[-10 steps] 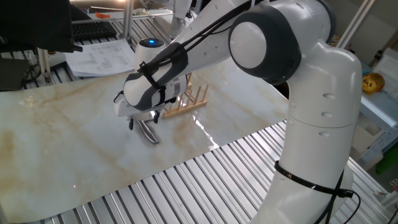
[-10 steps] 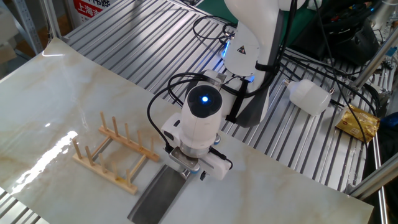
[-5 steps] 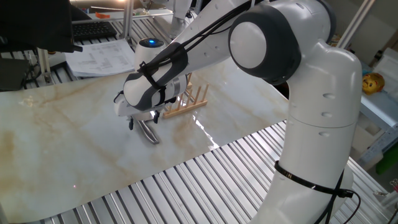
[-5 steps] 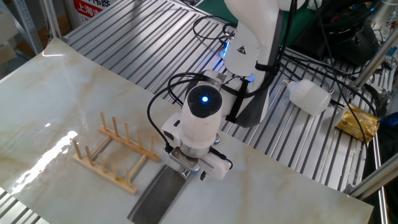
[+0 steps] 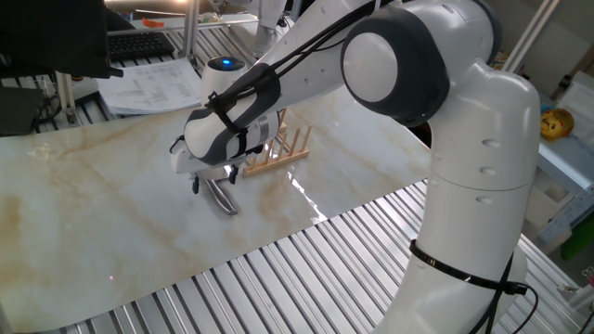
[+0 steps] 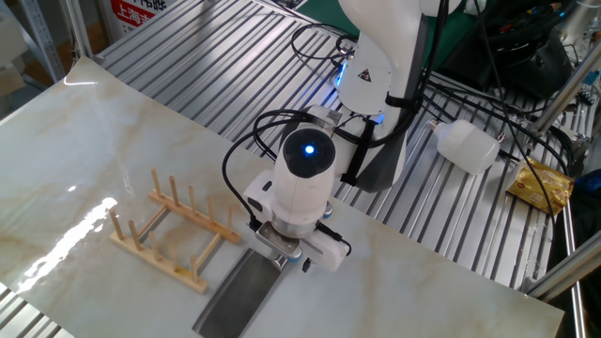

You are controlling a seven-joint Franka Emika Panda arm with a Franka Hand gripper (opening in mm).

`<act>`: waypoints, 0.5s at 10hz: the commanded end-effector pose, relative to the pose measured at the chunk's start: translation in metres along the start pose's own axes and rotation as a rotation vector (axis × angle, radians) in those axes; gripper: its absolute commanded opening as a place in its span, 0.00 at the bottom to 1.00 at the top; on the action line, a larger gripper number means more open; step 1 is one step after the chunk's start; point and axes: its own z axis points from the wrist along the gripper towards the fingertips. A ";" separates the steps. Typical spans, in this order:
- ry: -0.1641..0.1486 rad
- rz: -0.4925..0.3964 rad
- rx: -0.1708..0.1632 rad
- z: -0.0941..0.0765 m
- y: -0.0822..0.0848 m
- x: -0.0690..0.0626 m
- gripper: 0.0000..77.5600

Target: Put the knife on the knife rack

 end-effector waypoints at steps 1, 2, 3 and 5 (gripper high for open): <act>0.010 -0.087 0.023 -0.026 -0.007 -0.015 1.00; 0.012 -0.088 0.027 -0.026 -0.007 -0.015 1.00; 0.013 -0.088 0.032 -0.026 -0.007 -0.015 1.00; 0.013 -0.088 0.032 -0.026 -0.007 -0.015 0.01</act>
